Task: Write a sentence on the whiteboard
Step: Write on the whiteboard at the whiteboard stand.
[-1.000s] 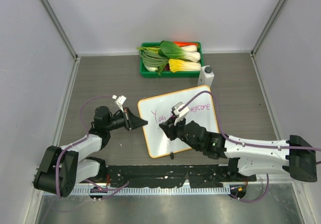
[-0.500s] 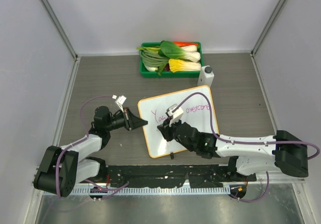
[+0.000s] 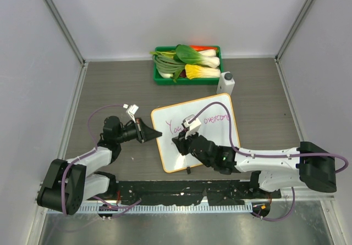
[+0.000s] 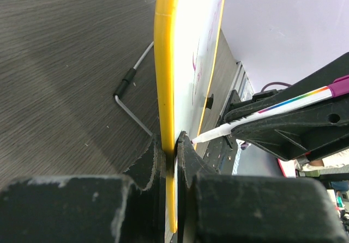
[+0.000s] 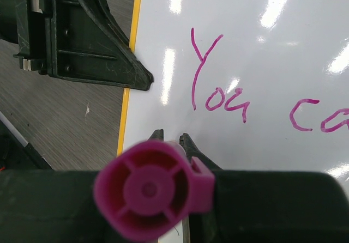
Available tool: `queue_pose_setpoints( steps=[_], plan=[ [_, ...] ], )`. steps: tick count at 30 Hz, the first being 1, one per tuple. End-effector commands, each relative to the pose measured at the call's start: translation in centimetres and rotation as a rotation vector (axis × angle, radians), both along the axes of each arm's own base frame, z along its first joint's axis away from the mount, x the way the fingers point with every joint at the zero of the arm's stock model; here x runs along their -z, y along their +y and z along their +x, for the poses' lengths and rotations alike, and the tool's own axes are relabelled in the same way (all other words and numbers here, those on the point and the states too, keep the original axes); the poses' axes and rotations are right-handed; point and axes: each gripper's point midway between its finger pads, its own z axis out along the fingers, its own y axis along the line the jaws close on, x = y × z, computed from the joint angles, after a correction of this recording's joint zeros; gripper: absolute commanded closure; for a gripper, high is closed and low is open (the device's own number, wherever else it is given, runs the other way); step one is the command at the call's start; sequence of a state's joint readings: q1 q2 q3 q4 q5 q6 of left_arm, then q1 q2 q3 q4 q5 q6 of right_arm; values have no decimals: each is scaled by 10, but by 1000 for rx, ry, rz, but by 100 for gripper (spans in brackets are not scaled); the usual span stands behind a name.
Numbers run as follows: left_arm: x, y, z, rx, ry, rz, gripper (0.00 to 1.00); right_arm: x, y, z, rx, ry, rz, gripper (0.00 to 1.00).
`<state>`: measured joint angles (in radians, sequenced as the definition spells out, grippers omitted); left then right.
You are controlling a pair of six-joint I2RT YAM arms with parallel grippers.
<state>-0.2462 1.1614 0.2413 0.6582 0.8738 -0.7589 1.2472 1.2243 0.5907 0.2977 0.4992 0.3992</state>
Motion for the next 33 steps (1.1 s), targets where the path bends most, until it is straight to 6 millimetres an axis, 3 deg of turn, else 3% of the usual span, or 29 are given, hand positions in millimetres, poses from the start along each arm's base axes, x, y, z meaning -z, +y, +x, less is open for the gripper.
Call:
queue_pose_setpoints(
  steps=[1,12,19,25,33],
  plan=[
    [8,4,9,-27,-50,51,100,-9,-12,12,93,-25,-6,99],
    [9,4,9,-28,-48,51,100,-5,-28,20,179,-24,-45,99],
    [8,4,9,-26,-49,50,100,-29,-28,18,169,-34,18,99],
    [8,4,9,-26,-50,51,100,-53,-21,16,147,-41,87,99],
    [8,4,9,-26,-50,51,100,-52,-6,16,118,-34,84,99]
  ],
)
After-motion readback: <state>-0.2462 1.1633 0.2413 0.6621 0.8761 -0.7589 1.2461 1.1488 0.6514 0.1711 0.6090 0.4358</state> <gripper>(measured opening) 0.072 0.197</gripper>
